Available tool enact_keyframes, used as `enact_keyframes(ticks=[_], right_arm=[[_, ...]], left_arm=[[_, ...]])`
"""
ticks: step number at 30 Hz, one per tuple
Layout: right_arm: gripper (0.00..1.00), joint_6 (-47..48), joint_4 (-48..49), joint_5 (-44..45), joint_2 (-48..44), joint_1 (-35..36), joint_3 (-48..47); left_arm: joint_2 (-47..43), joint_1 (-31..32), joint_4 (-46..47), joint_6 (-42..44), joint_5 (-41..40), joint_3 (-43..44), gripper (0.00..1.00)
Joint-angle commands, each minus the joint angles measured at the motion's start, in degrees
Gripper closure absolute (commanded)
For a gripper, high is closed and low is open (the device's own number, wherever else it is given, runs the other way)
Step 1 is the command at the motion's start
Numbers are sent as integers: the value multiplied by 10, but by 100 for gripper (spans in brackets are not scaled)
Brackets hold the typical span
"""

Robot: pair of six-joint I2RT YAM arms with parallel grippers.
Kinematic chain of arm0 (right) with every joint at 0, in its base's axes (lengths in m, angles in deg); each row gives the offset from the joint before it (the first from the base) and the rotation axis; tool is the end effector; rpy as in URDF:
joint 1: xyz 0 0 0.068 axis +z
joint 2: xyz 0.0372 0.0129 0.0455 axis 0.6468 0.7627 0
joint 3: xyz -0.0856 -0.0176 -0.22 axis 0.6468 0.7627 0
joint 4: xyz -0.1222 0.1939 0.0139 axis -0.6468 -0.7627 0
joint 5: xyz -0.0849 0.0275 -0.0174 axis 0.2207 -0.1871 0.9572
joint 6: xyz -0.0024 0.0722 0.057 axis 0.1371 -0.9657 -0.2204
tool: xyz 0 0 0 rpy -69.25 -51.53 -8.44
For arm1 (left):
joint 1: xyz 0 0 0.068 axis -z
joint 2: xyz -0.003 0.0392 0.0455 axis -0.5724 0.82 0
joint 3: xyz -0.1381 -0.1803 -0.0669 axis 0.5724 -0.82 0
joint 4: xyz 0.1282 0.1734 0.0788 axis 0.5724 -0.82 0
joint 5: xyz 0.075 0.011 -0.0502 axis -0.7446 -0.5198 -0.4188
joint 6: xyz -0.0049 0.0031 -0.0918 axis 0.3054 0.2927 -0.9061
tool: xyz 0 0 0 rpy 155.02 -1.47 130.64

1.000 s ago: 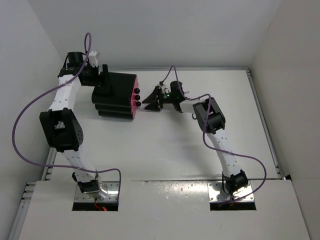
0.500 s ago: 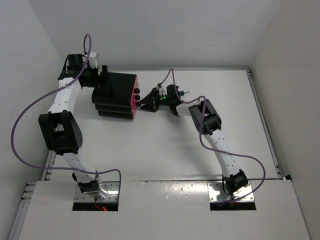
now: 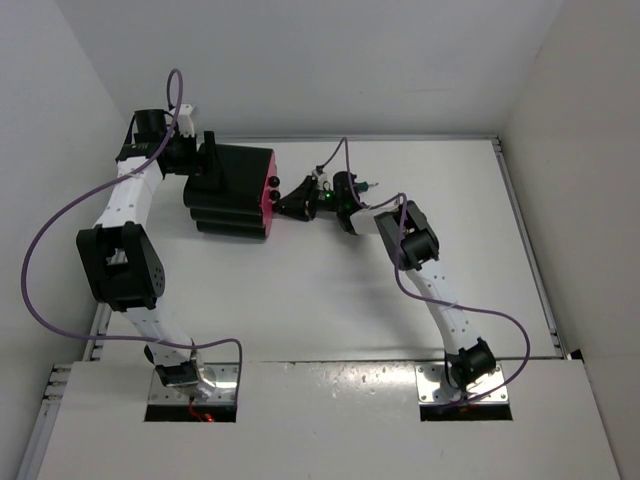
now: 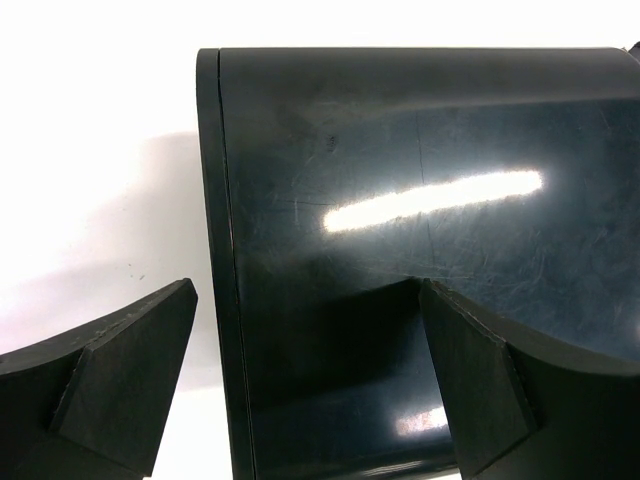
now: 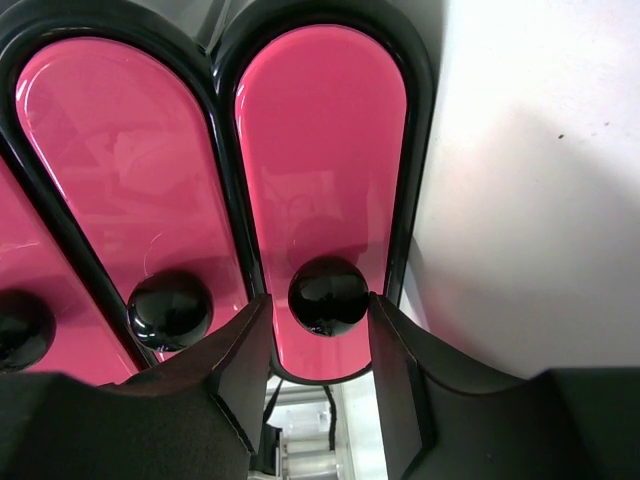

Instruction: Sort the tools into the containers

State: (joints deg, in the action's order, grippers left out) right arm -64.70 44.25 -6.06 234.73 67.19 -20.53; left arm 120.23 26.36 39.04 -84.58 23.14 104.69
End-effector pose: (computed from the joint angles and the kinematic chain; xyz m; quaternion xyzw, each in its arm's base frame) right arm 0.4490 0.2948 0.0467 0.1379 0.7222 0.6745 0.0668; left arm 0.4021 0.0327 0.2543 0.0082 0.9022 -0.1203 0.4142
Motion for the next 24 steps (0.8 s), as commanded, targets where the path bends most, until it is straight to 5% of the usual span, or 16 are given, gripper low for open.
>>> enact_keyframes(ticks=[1,12,19,24], right_arm=[[56,-13,-16,19,24,16,-11],[58,-7,-32,19,24,26,-29],[96,3,-32,24,24,14,2],[100,14,-32,7,4,-10,40]], left_arm=[[-2,4,-44,21,-42,-20,0],[8,4,-44,21,-42,-20,0],[14,4,-44,16,-47,-30,0],[14,-1,-33,5,-52,-41,0]])
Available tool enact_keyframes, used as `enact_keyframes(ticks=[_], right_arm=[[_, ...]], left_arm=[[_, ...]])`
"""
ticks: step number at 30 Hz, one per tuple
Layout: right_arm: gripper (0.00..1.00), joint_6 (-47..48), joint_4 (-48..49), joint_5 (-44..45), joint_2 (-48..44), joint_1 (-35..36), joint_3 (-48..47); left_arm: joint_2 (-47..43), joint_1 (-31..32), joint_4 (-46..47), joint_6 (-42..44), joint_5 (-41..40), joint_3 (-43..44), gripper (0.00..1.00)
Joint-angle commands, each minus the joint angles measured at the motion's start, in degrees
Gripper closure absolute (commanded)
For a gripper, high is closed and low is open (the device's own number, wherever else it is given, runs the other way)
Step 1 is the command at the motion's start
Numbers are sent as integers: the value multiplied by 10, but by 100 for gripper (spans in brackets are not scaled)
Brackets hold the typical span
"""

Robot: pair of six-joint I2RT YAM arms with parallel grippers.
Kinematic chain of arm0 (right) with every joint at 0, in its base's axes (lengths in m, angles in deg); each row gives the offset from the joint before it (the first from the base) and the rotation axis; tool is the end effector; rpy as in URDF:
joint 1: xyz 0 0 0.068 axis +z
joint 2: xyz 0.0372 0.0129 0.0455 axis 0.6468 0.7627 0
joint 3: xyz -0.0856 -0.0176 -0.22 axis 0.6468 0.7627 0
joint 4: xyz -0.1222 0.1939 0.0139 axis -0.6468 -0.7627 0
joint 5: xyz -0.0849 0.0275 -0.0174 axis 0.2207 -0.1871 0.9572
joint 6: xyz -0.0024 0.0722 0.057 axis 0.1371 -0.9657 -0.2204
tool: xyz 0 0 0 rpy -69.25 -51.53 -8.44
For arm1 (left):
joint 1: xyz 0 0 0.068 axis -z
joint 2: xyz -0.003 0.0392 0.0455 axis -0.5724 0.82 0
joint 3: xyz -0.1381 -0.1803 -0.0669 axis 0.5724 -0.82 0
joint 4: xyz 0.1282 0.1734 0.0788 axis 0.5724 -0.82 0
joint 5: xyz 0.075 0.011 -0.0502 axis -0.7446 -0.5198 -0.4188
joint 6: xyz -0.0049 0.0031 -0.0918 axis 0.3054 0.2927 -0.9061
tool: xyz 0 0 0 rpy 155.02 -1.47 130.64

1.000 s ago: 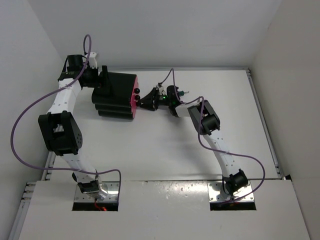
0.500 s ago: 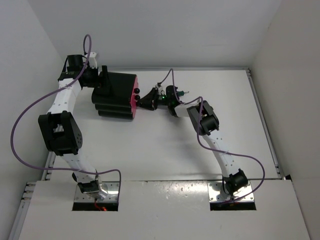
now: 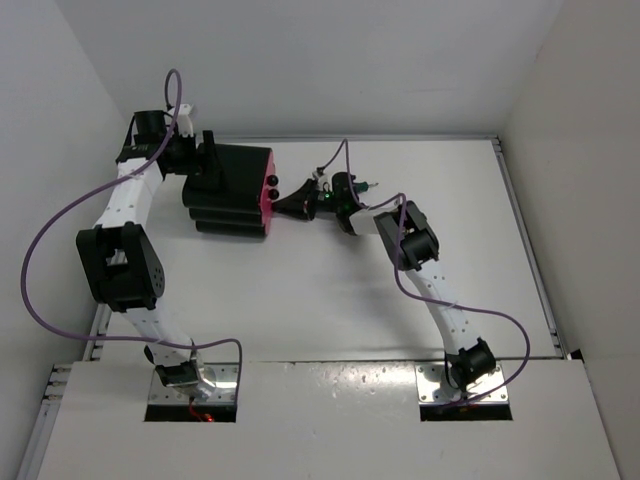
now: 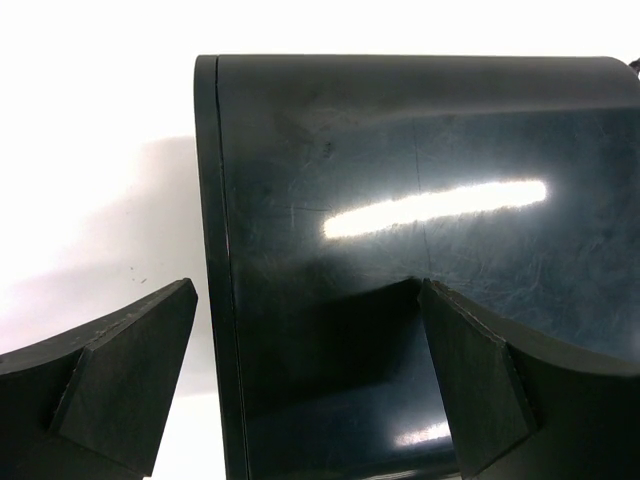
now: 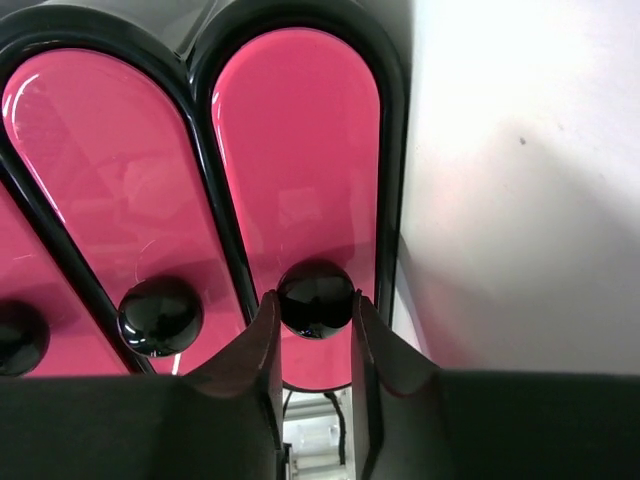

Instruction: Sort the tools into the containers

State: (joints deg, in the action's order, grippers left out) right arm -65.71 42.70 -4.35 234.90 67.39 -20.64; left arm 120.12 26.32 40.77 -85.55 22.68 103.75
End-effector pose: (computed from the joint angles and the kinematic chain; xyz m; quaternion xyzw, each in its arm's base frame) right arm 0.4499 0.2955 0.0420 0.1610 0.7252 0.6666 0.0625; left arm 0.4036 0.0338 0.2529 0.0000 0.8996 -0.1190 0.4202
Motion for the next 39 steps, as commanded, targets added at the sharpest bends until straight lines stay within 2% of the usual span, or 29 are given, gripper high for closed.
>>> enact_keyframes(ticks=[1,16,33,34,37,39], right_arm=[[100,24,-16,-15,-4,-19,47],[100,47,-11,-37,-56,-84,152],[100,81,-1,-59,-107,-116,248],[97,81,-8,-59,-114,-121,257],[69,104,-30,-64,-120,-122,257],[57,110,-46,-64,-127,-122,257]], left_arm=[[15,-1,-50,9,-48,-32,0],[15,-6,-39,-1,-53,-43,0],[15,-12,-34,-1,-53,-48,0],[15,-12,-34,-7,-53,-48,0],[15,-12,-34,-7,-48,-48,0],[15,-12,-34,-7,-48,-48,0]])
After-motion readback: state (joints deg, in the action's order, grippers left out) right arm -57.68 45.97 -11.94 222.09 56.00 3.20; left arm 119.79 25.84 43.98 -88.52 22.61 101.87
